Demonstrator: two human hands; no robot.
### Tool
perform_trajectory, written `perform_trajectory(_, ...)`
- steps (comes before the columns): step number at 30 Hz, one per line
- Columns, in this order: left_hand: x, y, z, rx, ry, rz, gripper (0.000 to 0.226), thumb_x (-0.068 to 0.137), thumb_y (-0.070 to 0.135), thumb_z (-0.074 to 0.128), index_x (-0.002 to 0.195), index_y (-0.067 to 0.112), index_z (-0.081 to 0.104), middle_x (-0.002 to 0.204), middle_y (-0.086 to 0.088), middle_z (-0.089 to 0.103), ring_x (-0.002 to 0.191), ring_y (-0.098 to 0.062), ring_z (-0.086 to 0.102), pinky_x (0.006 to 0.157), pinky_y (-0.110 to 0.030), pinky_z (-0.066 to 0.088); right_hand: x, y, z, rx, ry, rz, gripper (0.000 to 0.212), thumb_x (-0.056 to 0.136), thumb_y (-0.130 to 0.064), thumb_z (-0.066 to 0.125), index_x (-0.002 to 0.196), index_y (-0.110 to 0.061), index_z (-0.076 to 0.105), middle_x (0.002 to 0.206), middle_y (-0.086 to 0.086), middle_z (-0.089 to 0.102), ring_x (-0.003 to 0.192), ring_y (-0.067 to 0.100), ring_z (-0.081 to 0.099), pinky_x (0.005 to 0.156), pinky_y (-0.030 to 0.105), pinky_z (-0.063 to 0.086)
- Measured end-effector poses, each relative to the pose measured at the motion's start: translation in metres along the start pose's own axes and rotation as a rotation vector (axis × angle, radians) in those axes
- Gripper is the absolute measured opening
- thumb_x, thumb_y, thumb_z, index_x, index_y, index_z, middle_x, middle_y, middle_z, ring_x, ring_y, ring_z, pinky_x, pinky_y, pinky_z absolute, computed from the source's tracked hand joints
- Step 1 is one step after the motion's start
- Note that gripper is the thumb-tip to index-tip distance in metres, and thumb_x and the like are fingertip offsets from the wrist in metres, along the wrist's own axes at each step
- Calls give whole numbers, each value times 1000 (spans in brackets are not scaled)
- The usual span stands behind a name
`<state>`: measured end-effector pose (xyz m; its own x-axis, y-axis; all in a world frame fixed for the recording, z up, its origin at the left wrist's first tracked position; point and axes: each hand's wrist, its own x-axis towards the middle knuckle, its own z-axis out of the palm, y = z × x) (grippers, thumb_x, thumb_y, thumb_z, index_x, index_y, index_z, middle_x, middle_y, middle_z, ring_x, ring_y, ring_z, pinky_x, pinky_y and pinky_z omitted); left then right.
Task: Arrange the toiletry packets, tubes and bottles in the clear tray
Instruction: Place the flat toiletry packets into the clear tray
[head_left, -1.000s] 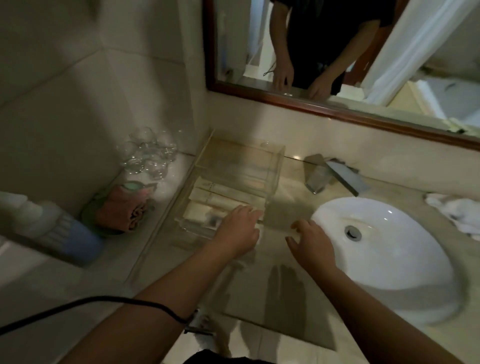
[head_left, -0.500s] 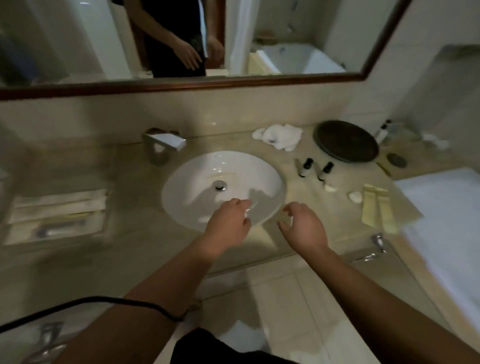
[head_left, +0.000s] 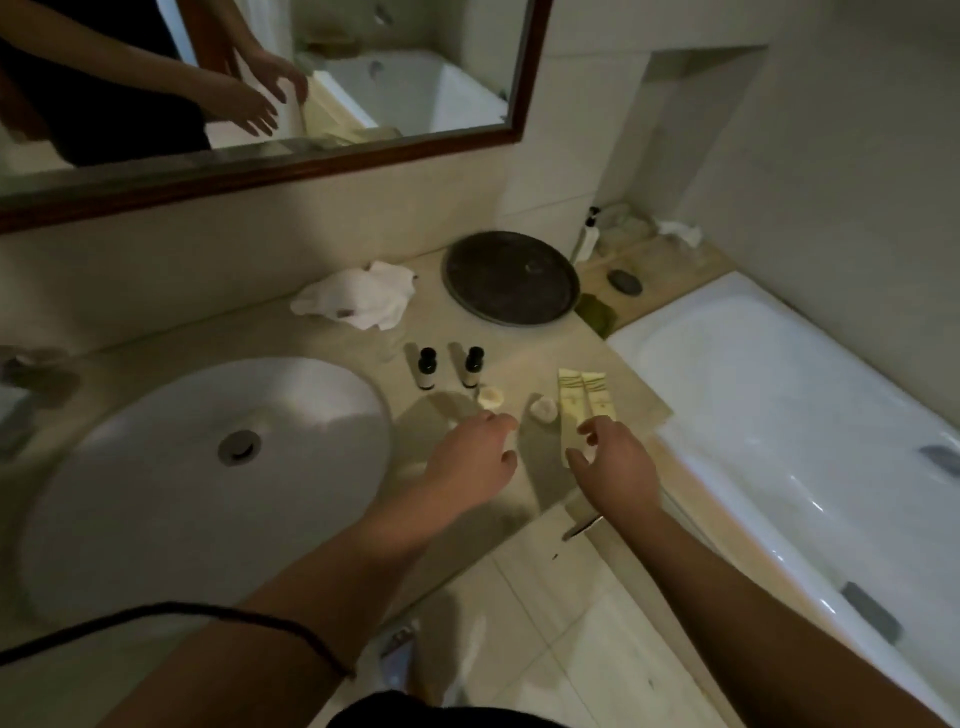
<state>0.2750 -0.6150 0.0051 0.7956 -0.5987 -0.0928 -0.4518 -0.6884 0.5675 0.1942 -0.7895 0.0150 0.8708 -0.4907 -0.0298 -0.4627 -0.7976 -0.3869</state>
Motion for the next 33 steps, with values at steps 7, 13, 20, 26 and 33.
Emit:
perform_trajectory(7,62,50,50,-90,-49,-243,37,88,49,54,110,19,58,97,-2,65,84,-17,63,76,-34,54,46,60,-3,14,-76,298,40,82,-42,62,114,-18,56,114,7,62,101,27,62,79,37,51)
perform_trajectory(13,86,71,96,-26,-28,-293,42,79,59,47,96,22,59,91,-1,65,83,-22,64,72,-36,54,77,96,1,38,-197,319,50,78,-55,62,107,-16,52,96,3,66,80,21,62,67,34,52)
perform_trajectory(20,108,105,126,43,111,-656,65,71,55,67,114,9,53,112,-10,60,103,-27,57,85,-38,50,97,116,6,25,-299,166,45,74,-52,68,98,-18,51,79,-4,57,76,21,59,63,33,47)
perform_trajectory(26,115,117,135,97,113,-784,40,80,33,63,111,9,55,109,-11,61,103,-28,59,86,-38,51,103,132,12,323,-404,129,38,70,-46,72,93,-18,61,77,-6,65,71,11,67,63,29,52)
perform_trajectory(33,91,119,99,-268,239,-807,7,75,19,54,73,19,60,78,-3,66,75,-22,63,64,-30,49,107,115,-27,656,-183,59,11,88,-21,61,82,-12,60,69,-2,58,65,15,56,51,27,42)
